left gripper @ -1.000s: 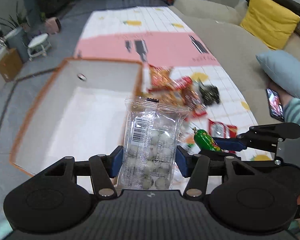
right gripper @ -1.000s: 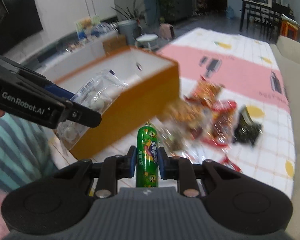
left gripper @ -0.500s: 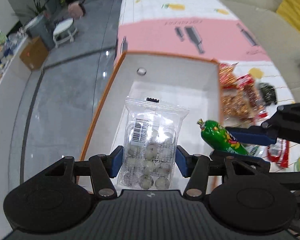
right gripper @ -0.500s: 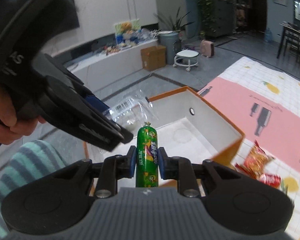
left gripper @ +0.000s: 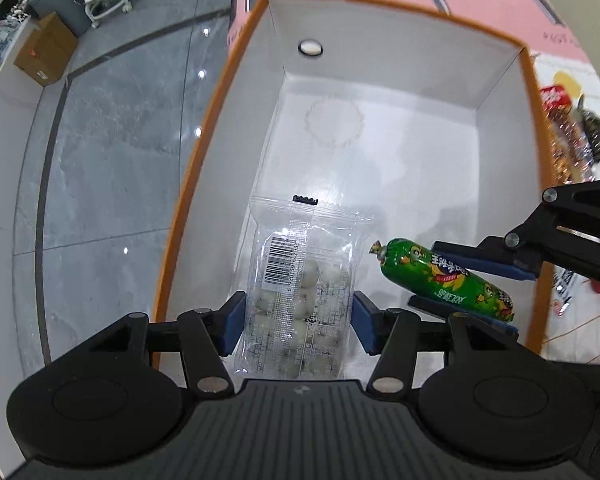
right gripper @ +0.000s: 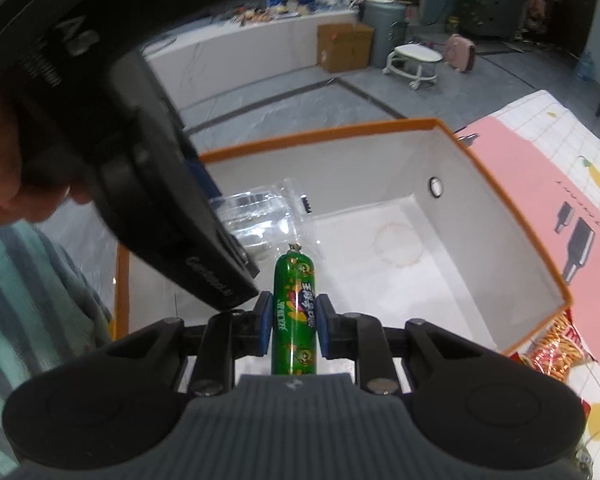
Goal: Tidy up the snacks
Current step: 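Carry both items over the box and open both tools to drop them, then move both tools back over the snack pile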
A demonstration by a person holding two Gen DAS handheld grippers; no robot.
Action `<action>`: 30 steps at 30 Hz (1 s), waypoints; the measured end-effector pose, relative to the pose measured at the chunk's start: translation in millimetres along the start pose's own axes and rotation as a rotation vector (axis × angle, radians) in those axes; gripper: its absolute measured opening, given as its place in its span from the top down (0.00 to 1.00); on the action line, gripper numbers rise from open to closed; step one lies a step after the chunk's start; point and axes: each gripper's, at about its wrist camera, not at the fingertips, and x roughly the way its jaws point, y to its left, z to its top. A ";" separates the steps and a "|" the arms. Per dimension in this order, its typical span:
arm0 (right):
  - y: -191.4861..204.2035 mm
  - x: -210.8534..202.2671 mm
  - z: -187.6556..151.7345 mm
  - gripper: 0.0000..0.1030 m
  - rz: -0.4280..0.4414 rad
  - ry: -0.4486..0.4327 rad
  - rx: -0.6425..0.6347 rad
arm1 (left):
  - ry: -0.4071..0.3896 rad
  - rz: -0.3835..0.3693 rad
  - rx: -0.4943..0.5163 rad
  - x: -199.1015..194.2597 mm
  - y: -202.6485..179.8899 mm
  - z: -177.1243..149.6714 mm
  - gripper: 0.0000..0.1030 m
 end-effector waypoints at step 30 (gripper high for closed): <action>-14.3 50.4 25.1 0.65 0.000 0.120 -0.046 | 0.089 0.050 0.023 11.7 -8.3 3.6 0.28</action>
